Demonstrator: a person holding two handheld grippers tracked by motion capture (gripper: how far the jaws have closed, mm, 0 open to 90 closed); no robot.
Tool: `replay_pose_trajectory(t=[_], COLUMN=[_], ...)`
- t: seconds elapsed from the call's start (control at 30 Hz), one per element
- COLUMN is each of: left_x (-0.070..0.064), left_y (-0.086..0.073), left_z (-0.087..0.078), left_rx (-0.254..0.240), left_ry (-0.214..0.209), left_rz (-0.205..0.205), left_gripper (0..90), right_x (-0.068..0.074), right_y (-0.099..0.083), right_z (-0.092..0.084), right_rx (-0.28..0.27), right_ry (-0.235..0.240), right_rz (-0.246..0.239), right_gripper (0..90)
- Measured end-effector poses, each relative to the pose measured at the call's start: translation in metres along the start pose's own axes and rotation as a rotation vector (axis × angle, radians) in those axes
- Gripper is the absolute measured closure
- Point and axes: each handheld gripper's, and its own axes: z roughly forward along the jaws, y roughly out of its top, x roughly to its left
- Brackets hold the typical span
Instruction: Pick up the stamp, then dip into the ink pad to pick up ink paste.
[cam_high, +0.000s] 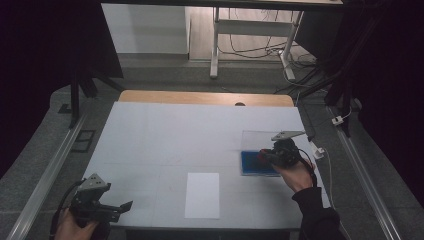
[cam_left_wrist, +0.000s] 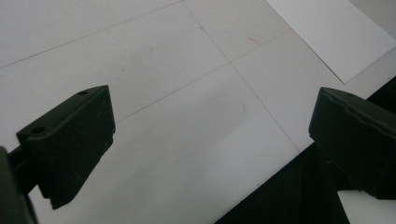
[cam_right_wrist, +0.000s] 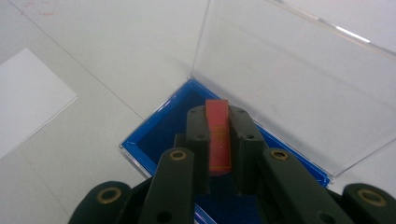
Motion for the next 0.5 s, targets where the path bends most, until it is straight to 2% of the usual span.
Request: replay_pose_trajectory(t=[0.5], left_x=[0.0002], left_y=[0.0001], left_z=[-0.0002], left_rx=[-0.002], left_ry=[-0.003], left_rz=[-0.001], left_gripper=[1.2], right_x=[0.0011], right_y=[0.0005], right_z=[-0.0076], right_rx=[-0.009], right_ry=[0.009], right_rz=[-0.007], right_gripper=[80.0])
